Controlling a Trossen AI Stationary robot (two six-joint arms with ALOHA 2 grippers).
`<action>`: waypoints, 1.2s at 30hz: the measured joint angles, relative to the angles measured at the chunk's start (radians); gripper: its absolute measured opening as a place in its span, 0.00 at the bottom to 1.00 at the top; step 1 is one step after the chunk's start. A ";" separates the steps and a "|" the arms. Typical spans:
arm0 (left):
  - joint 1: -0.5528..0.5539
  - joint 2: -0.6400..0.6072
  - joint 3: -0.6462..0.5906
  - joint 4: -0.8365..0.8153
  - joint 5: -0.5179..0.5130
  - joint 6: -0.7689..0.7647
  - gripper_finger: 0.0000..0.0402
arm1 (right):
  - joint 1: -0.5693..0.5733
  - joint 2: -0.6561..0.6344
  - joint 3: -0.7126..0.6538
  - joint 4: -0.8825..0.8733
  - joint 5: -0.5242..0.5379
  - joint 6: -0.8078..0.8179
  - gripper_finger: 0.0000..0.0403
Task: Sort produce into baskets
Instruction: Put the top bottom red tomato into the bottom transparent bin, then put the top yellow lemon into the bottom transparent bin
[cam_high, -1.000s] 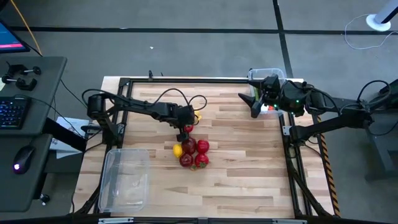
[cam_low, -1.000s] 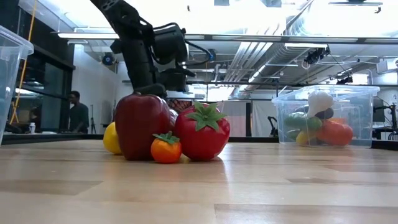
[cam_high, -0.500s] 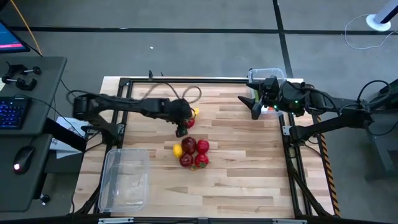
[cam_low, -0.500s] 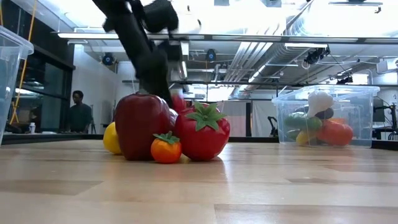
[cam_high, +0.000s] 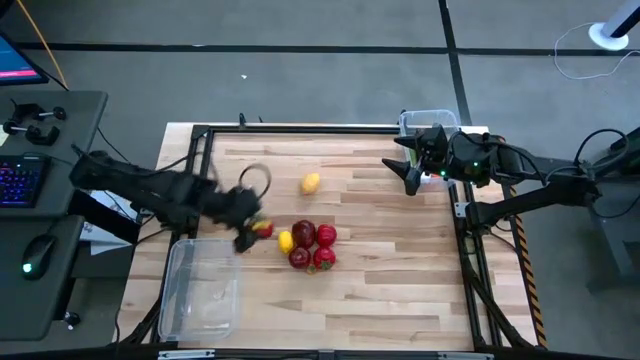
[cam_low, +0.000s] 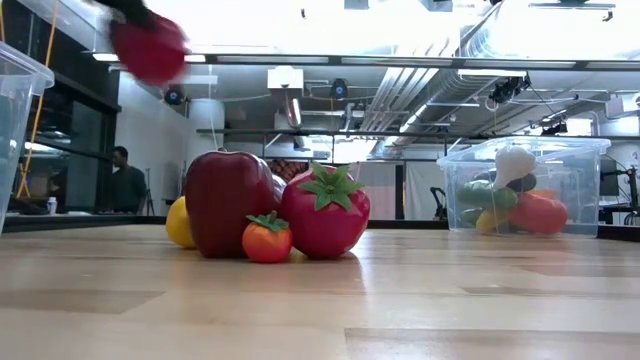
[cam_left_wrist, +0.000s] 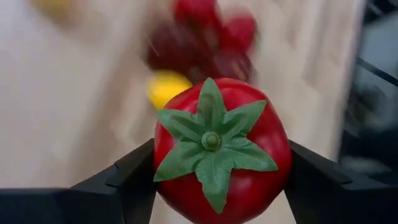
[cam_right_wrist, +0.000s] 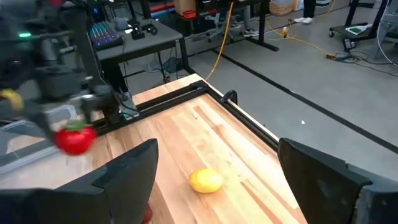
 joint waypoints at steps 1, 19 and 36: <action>-0.058 -0.013 0.000 -0.025 0.017 -0.068 0.66 | 0.000 0.000 0.000 -0.003 0.000 0.000 0.80; -0.534 -0.044 0.000 -0.072 0.116 -0.580 0.71 | 0.000 0.000 0.000 -0.059 0.000 0.036 0.80; -0.399 -0.069 -0.055 0.020 0.316 -0.413 0.98 | 0.000 0.000 0.000 -0.060 -0.015 0.124 0.80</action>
